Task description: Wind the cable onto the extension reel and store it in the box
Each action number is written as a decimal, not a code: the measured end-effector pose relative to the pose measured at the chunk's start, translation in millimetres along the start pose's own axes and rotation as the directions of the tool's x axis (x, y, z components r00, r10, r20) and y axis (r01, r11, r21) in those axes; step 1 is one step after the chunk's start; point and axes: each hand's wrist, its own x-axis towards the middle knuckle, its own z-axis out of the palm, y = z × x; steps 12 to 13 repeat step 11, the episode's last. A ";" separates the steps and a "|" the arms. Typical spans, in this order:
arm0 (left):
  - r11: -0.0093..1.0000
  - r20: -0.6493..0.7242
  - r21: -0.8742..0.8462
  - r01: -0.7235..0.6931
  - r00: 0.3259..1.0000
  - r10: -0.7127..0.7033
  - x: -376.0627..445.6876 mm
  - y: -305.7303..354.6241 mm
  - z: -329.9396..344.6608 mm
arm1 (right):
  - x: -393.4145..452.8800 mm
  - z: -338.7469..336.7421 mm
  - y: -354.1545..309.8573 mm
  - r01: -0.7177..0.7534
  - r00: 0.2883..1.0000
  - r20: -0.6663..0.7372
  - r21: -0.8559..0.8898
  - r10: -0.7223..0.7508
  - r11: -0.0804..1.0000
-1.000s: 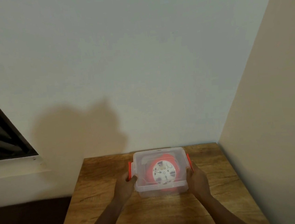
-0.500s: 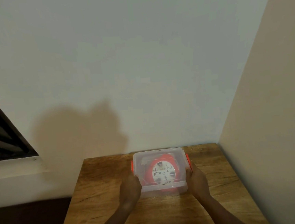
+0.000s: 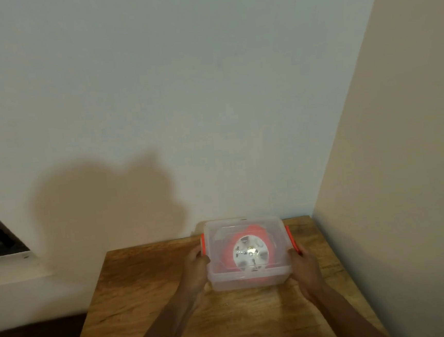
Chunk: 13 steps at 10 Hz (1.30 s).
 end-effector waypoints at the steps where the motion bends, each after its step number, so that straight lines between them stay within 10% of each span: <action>1: 0.999 0.103 0.002 -0.036 0.994 0.035 7.0 12.5 38.2 | 22.5 -31.5 -23.8 0.034 0.998 -0.048 0.008 -0.033 0.999; 5: 0.979 0.052 0.198 -0.052 0.998 0.043 58.8 -4.1 145.7 | 112.8 -110.8 -20.5 0.046 0.998 -0.036 -0.140 -0.052 0.989; 13: 0.783 -0.018 0.579 -0.226 0.957 0.289 39.0 -12.5 84.3 | 84.3 -112.7 28.3 -0.044 0.972 -0.230 -0.396 -0.052 0.917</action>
